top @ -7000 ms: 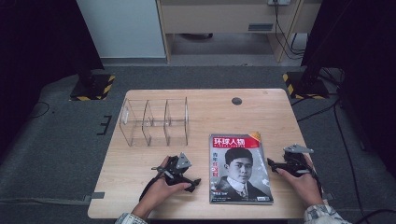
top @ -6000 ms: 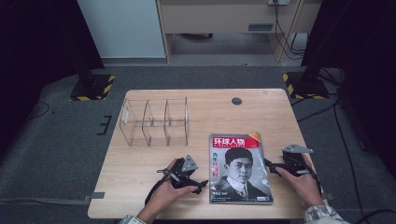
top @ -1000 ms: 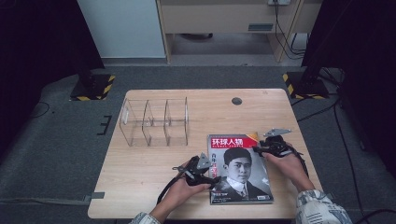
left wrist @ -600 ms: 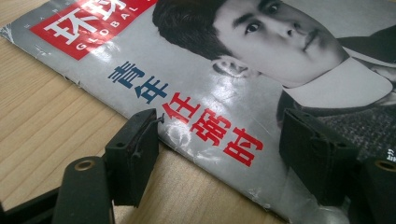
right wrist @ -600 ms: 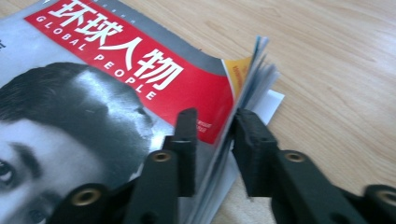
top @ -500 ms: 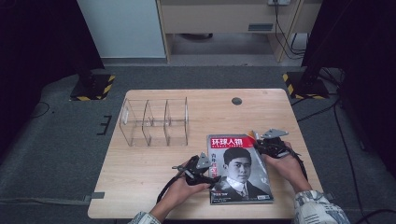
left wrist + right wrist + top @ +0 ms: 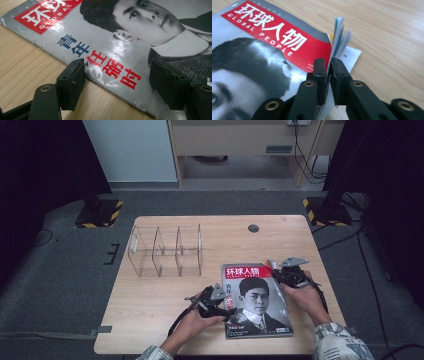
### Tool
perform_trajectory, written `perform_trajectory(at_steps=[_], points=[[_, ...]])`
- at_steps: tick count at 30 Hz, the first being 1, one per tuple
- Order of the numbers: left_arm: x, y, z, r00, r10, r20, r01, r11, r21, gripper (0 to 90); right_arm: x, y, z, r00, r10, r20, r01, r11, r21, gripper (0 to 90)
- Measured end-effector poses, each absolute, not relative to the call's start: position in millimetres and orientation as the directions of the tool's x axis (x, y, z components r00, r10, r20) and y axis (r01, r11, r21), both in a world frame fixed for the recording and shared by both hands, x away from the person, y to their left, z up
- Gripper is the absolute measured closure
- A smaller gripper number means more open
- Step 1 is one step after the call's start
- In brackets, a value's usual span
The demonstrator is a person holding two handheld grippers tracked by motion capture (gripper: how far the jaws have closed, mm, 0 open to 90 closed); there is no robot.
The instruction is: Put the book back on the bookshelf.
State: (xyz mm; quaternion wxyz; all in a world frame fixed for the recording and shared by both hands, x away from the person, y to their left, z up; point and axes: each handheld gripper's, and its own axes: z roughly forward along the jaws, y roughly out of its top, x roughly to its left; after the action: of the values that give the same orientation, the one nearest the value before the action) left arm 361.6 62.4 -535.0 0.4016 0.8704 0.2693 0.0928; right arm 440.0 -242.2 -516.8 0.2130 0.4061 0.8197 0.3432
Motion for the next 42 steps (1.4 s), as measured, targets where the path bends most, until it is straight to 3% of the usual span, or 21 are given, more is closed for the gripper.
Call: perform_trajectory(at_steps=[5, 11, 18, 29, 42], points=[[365, 64, -535, 0.832, 0.549, -0.076, 0.411, -0.518, 0.75, 26.8, 436, -240, -507, -0.583, 0.808, -0.084, 0.494, 0.435, 0.753, 87.8], [374, 67, -529, 0.815, 0.568, -0.119, 0.441, -0.473, 0.763, 17.6, 428, -239, -492, -0.6, 0.796, -0.074, 0.46, 0.419, 0.782, 88.7], [380, 65, -529, 0.787, 0.6, -0.146, 0.47, -0.43, 0.771, 14.0, 421, -236, -480, -0.617, 0.783, -0.08, 0.423, 0.416, 0.805, 88.9], [391, 66, -533, 0.756, 0.635, -0.16, 0.508, -0.413, 0.756, 12.8, 417, -225, -458, -0.631, 0.771, -0.081, 0.409, 0.42, 0.81, 89.0], [396, 62, -535, 0.759, 0.629, -0.169, 0.511, -0.415, 0.753, 11.8, 407, -214, -421, -0.668, 0.733, -0.131, 0.326, 0.446, 0.833, 89.1]])
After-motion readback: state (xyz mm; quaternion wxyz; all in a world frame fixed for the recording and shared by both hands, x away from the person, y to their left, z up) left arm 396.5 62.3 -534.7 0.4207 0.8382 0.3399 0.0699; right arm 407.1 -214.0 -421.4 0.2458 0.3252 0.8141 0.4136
